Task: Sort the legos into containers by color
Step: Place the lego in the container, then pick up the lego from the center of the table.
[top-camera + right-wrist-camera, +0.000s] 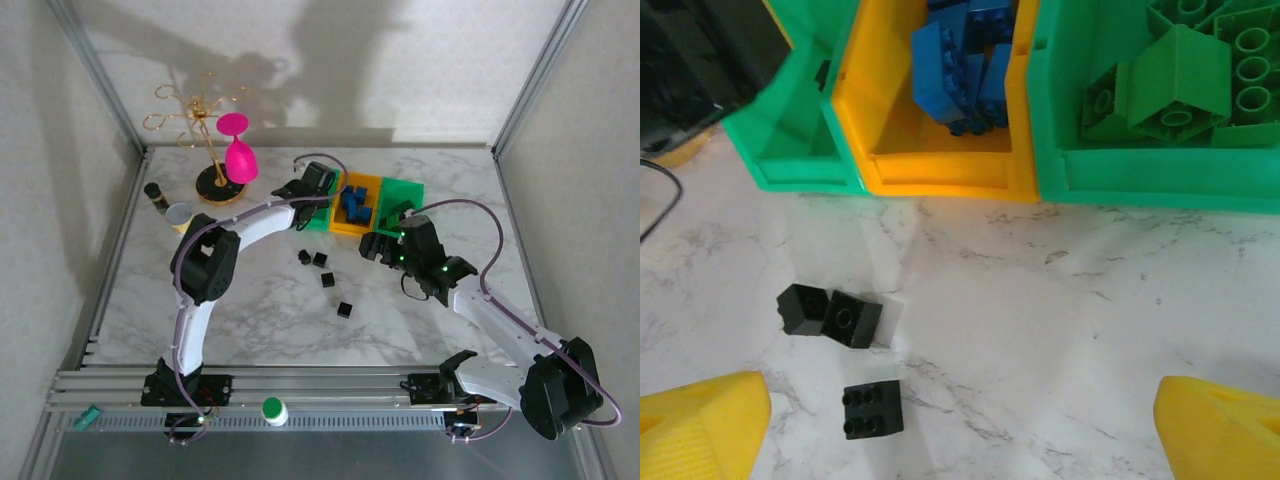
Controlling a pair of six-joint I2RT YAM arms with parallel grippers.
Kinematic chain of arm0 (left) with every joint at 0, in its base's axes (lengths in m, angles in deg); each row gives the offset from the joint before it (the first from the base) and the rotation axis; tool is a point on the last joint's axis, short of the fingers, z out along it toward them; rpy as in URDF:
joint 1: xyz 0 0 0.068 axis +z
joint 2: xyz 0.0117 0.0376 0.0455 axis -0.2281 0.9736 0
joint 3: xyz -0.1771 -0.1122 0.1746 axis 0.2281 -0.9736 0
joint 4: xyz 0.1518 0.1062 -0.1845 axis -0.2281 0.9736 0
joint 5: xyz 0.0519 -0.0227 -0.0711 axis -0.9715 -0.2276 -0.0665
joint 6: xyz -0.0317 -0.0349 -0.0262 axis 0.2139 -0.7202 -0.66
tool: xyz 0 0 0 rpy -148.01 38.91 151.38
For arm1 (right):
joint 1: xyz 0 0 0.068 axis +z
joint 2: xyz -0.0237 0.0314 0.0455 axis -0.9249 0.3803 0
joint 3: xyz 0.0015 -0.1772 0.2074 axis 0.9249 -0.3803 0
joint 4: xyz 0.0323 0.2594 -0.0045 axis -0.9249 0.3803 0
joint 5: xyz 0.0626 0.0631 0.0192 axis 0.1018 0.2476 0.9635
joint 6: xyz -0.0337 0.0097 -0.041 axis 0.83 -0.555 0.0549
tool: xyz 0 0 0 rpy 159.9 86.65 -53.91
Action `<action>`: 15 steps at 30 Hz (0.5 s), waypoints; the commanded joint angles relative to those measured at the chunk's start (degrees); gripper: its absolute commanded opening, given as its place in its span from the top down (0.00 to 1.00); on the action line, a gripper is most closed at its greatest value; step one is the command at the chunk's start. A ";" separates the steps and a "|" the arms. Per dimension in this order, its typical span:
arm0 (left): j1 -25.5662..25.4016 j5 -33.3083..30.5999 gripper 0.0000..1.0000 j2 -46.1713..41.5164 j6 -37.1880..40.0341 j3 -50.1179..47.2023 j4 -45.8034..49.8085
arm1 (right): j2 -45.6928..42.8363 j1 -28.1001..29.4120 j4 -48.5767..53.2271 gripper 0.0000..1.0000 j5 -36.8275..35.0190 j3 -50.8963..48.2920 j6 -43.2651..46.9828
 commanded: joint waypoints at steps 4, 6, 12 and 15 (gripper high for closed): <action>-1.48 1.39 0.51 -12.40 -2.24 -7.18 2.41 | -2.23 -0.28 -3.21 0.01 4.60 -2.41 2.07; -2.11 1.73 0.51 -15.43 -3.77 -10.65 3.39 | -2.53 -0.29 -4.08 0.01 5.68 -3.35 2.72; -5.05 0.65 0.49 -22.81 -9.09 -20.85 4.41 | -2.56 -0.01 -6.79 0.01 8.10 -6.51 3.23; -6.89 -0.86 0.47 -24.41 -11.72 -24.00 6.15 | -2.25 0.52 -8.97 0.01 9.18 -8.16 3.01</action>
